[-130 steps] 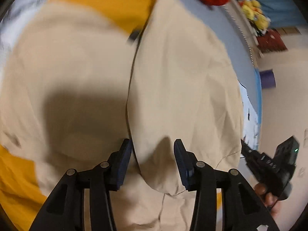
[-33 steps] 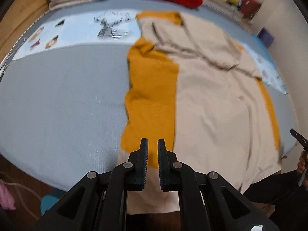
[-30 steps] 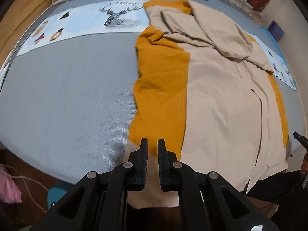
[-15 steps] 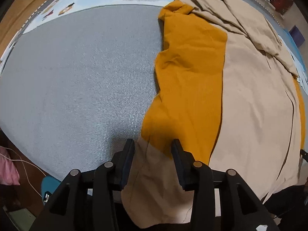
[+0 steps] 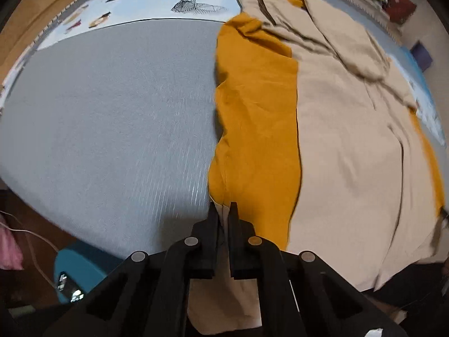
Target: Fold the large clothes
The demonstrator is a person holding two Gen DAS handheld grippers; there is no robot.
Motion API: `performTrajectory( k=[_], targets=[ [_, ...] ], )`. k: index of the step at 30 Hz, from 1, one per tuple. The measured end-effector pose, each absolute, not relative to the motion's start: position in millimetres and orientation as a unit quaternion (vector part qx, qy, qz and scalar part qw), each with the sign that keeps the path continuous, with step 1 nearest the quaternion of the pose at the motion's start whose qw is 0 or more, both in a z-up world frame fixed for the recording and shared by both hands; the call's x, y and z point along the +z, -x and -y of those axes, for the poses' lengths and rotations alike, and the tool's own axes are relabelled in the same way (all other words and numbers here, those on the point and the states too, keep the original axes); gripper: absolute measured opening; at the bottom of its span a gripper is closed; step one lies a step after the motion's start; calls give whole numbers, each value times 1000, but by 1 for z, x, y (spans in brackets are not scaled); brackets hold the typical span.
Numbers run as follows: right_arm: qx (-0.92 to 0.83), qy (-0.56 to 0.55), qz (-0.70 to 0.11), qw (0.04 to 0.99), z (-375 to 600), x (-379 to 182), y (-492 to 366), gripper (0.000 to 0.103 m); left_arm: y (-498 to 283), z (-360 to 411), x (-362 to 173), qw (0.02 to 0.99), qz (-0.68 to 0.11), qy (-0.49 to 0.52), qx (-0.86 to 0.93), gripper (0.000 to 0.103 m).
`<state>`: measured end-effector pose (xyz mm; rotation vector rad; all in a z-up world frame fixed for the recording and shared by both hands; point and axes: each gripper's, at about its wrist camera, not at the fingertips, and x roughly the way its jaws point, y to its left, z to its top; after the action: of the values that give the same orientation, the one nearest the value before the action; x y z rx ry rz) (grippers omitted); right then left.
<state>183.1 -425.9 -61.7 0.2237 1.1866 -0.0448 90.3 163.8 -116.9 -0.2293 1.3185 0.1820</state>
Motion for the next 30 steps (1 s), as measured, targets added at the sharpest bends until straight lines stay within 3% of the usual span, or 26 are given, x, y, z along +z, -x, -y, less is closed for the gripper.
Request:
performTrajectory(
  k=[6, 8, 10, 12, 16, 18, 19, 20, 21, 22, 30],
  targets=[
    [-56, -48, -605, 793, 413, -91, -183, 8, -91, -165, -143, 743, -652, 112, 104, 11],
    [-68, -46, -618, 782, 418, -98, -183, 19, -90, -170, -143, 740, -652, 129, 103, 20],
    [-75, -55, -630, 771, 423, -104, -182, 35, -91, -171, -146, 737, -654, 138, 99, 23],
    [-78, -58, -640, 762, 423, -109, -181, 43, -99, -171, -149, 739, -651, 141, 102, 23],
    [-78, -41, -648, 756, 418, -113, -180, 47, -102, -169, -149, 742, -651, 126, 104, 23],
    [-72, -33, -650, 756, 413, -112, -178, 45, -103, -162, -149, 745, -651, 103, 104, 23],
    [-66, -27, -649, 757, 410, -111, -176, 36, -104, -160, -148, 746, -651, 97, 102, 20],
    [-60, -23, -648, 759, 406, -111, -176, 28, -105, -158, -147, 747, -651, 95, 98, 10],
    [-51, -21, -646, 761, 403, -109, -175, 10, -106, -155, -145, 749, -649, 92, 96, 7],
    [-41, -18, -644, 764, 400, -107, -174, 7, -105, -154, -144, 751, -647, 87, 97, 6],
    [-13, -36, -579, 814, 391, -55, -158, 4, -92, -146, -91, 804, -585, 77, 73, 3]
  ],
)
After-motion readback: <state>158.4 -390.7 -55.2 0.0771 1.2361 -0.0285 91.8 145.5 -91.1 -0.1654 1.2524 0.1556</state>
